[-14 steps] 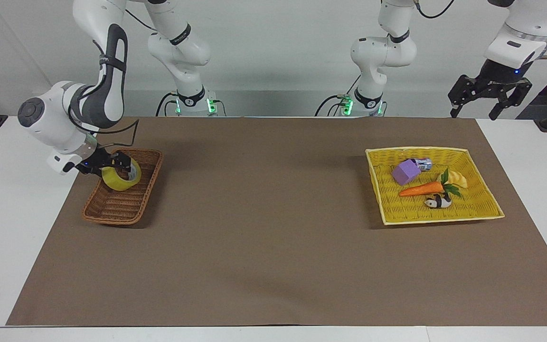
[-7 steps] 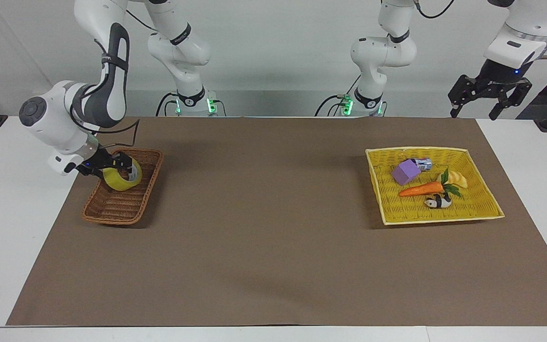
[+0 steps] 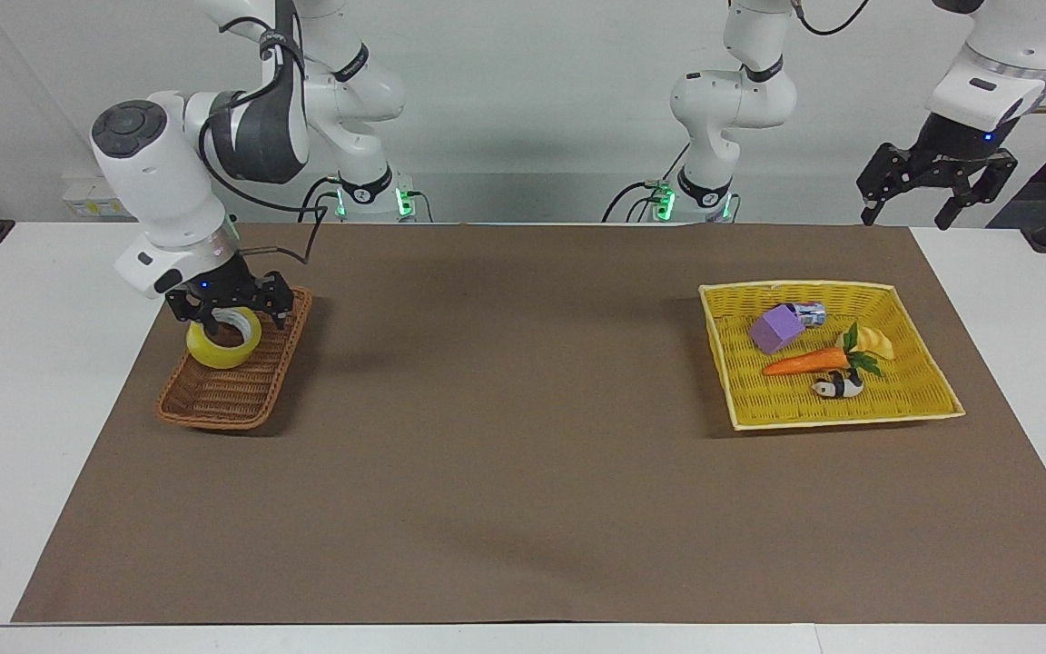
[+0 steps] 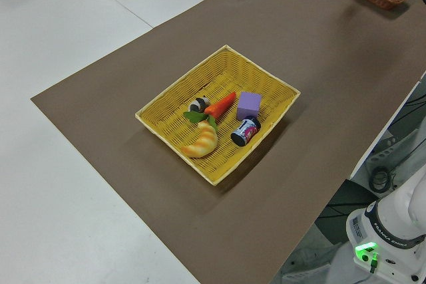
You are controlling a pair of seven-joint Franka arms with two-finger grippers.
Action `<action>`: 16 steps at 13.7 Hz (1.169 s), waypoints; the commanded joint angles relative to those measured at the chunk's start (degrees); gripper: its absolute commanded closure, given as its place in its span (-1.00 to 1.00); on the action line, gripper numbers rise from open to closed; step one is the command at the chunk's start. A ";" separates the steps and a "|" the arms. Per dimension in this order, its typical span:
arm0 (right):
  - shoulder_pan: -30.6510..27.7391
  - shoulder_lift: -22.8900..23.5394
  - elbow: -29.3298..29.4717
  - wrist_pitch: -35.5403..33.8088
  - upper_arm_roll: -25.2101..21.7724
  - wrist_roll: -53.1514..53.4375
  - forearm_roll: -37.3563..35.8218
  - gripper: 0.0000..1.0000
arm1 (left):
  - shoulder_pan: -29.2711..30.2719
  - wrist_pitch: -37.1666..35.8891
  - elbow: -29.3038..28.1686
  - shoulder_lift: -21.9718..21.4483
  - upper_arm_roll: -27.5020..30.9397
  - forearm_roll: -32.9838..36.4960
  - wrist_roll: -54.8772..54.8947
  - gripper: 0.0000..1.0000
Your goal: Move tape to another basket
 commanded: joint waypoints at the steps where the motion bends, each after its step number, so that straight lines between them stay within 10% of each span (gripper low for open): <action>1: 0.76 -1.34 1.82 -3.65 0.29 3.72 -0.38 -1.00 | 0.72 -1.43 1.29 0.43 -0.43 0.68 0.42 -1.00; 16: -1.35 -1.51 13.34 -20.01 0.12 6.80 1.91 -1.00 | 0.72 -1.43 1.29 0.43 -0.43 0.68 0.42 -1.00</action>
